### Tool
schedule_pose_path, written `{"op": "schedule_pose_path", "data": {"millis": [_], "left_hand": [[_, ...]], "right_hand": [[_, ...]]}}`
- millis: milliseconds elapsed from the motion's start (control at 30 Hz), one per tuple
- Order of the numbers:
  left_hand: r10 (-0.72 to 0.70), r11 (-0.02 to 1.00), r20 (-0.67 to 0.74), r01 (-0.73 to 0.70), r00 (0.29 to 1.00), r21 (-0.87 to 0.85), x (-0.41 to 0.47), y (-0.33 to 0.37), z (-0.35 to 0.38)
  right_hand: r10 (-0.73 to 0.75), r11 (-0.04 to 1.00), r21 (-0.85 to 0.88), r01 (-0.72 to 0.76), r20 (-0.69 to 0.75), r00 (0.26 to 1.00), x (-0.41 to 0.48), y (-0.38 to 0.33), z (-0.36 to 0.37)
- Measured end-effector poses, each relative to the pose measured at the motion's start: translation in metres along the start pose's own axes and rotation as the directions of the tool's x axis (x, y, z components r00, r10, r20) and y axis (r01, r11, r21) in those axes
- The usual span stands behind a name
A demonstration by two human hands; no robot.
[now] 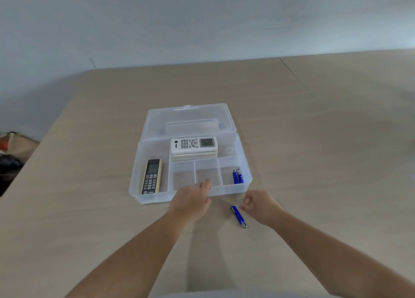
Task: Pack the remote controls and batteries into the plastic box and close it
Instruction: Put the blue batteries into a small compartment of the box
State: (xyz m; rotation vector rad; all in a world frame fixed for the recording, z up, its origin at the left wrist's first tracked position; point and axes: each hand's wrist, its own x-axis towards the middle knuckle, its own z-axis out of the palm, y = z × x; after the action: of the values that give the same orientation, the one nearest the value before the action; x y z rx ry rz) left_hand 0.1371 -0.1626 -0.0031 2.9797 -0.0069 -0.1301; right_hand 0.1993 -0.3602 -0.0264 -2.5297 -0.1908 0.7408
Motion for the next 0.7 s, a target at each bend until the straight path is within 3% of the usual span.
{"op": "schedule_pose_path", "data": {"millis": [133,200,267,367,700], "left_hand": [[0.178,0.983,-0.074,-0.173,0.981,0.062,-0.022,0.004,0.014],[0.200,0.977,-0.080,-0.193,0.976,0.088,-0.027,0.005,0.021],[0.064,0.997,-0.008,-0.063,0.998,0.050,-0.029,0.005,0.024],[-0.094,0.985,0.072,0.082,0.993,0.151,-0.031,-0.002,0.029],[-0.170,0.968,0.066,0.155,0.983,0.195,-0.027,0.001,0.033]], "right_hand": [[-0.079,0.979,-0.193,0.073,-0.024,0.997,-0.010,-0.011,0.024],[-0.122,0.960,-0.258,0.108,-0.039,0.992,-0.013,-0.009,0.033],[-0.134,0.960,-0.254,0.117,-0.049,0.990,-0.017,-0.006,0.037],[-0.152,0.965,-0.227,0.135,-0.059,0.987,-0.023,0.000,0.040],[-0.190,0.964,-0.203,0.172,-0.074,0.979,-0.032,0.012,0.041]]}}
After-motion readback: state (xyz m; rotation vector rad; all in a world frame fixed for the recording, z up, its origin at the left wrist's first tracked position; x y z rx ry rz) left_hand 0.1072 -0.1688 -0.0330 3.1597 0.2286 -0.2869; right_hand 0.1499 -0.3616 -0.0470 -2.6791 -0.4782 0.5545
